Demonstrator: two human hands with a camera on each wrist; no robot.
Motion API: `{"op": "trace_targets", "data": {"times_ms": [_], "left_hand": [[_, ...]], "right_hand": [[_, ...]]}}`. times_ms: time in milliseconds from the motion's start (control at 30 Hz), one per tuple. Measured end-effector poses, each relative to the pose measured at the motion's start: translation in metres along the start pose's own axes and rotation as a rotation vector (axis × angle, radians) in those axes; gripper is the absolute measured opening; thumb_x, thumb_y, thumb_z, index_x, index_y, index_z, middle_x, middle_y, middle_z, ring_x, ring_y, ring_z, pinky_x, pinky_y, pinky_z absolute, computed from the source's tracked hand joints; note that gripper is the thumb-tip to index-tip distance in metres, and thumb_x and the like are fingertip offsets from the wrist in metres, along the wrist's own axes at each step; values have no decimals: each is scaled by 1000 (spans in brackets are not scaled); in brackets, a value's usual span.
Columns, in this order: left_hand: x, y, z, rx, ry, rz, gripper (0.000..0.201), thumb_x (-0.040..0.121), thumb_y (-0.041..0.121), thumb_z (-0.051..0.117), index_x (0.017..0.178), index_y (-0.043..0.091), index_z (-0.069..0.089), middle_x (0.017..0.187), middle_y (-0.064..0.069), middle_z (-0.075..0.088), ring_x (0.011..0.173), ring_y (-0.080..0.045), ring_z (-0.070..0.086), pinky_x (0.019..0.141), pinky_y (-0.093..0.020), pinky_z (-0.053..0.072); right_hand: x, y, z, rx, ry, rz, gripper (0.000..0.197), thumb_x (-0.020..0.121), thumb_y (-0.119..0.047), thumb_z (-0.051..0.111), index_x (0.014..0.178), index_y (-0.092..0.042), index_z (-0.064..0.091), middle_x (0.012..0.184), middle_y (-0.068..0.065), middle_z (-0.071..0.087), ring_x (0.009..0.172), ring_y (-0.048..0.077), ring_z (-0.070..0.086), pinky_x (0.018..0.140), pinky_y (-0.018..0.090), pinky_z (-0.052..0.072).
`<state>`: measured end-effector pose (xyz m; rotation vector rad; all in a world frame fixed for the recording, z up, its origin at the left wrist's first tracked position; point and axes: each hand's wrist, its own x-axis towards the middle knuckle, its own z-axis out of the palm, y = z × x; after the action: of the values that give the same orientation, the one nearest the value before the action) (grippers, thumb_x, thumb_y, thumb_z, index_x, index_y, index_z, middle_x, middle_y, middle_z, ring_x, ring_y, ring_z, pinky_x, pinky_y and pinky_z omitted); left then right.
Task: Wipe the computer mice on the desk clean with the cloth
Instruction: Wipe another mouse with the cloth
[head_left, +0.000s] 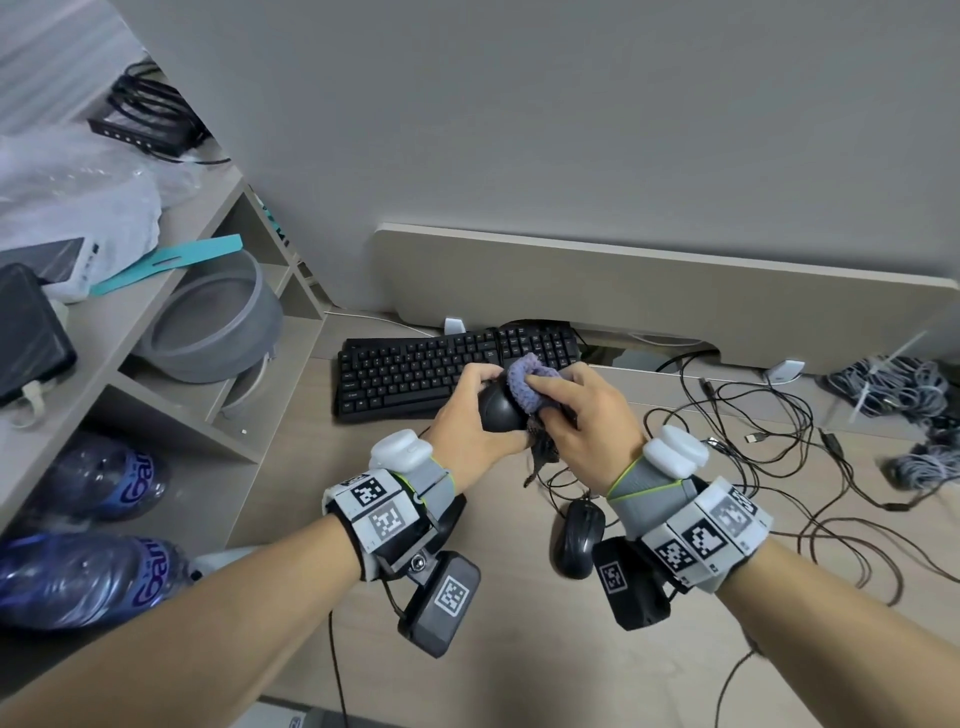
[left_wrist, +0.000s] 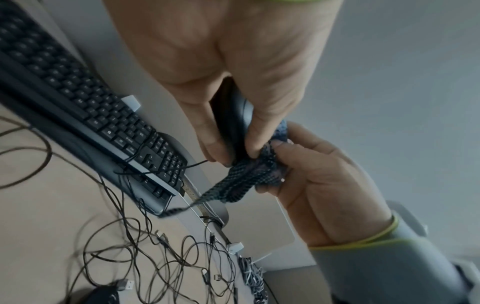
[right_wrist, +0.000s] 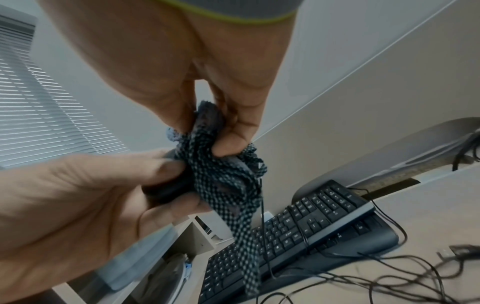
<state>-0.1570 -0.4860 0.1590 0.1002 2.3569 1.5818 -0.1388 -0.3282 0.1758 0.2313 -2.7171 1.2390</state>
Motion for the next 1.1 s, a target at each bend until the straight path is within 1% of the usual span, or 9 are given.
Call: {"op": "trace_targets", "data": {"times_ms": [133, 233, 333, 400, 467, 600, 767, 867, 1100], "left_hand": [[-1, 3, 1, -163, 25, -14, 41, 85, 4, 70, 116, 24, 52, 117, -7, 60, 94, -22, 68, 76, -42, 62], [1, -2, -2, -120, 55, -3, 51, 78, 8, 75, 117, 35, 54, 113, 1, 65, 95, -19, 68, 82, -42, 60], [4, -3, -5, 10, 45, 8, 57, 71, 15, 80, 118, 37, 54, 108, 9, 71, 98, -13, 67, 92, -33, 51], [5, -1, -4, 63, 42, 22, 48, 71, 17, 81, 111, 33, 60, 103, 10, 72, 97, -13, 66, 91, -32, 50], [7, 2, -3, 60, 56, 17, 46, 68, 18, 81, 108, 30, 63, 97, 7, 73, 93, -16, 67, 86, -34, 52], [10, 1, -7, 77, 47, 12, 35, 69, 14, 80, 96, 28, 62, 89, 4, 72, 82, -16, 65, 76, -36, 53], [5, 0, -5, 86, 47, -3, 40, 68, 11, 83, 97, 31, 64, 95, 8, 74, 88, -14, 68, 84, -31, 53], [7, 0, -3, 83, 75, -2, 35, 66, 12, 83, 92, 26, 63, 87, 2, 73, 80, -18, 65, 75, -33, 52], [6, 4, -8, 135, 39, -10, 39, 68, 10, 83, 97, 28, 64, 90, 8, 72, 84, -13, 66, 77, -26, 50]], "right_hand": [[1, 5, -2, -25, -4, 2, 37, 77, -8, 51, 110, -10, 66, 84, 13, 55, 73, 20, 51, 63, 15, 30], [6, 11, -9, -65, 9, 29, 39, 76, 0, 57, 112, -10, 65, 83, 13, 54, 75, 26, 54, 64, 17, 28], [18, 22, -15, -118, 49, 95, 45, 76, 5, 57, 116, -13, 62, 81, 13, 51, 76, 33, 54, 64, 23, 31], [20, 17, -12, -141, 31, 68, 42, 78, -1, 50, 114, -15, 64, 83, 17, 51, 76, 37, 55, 67, 33, 42], [14, 3, -4, -153, 2, -17, 42, 79, -14, 39, 110, -18, 67, 85, 18, 51, 71, 36, 55, 60, 39, 48], [4, -11, 2, -123, -92, -113, 45, 80, -26, 33, 107, -19, 68, 88, 15, 53, 69, 33, 57, 56, 35, 48], [16, 11, -6, -191, -5, 60, 47, 74, -17, 35, 107, -16, 69, 85, 20, 51, 74, 39, 56, 62, 40, 47], [10, -9, 4, -148, -78, -45, 49, 77, -26, 31, 107, -17, 68, 87, 17, 51, 71, 34, 56, 59, 36, 47], [13, 16, -2, -172, -17, 64, 43, 75, -12, 41, 106, -16, 69, 85, 18, 51, 73, 37, 56, 61, 34, 43]]}}
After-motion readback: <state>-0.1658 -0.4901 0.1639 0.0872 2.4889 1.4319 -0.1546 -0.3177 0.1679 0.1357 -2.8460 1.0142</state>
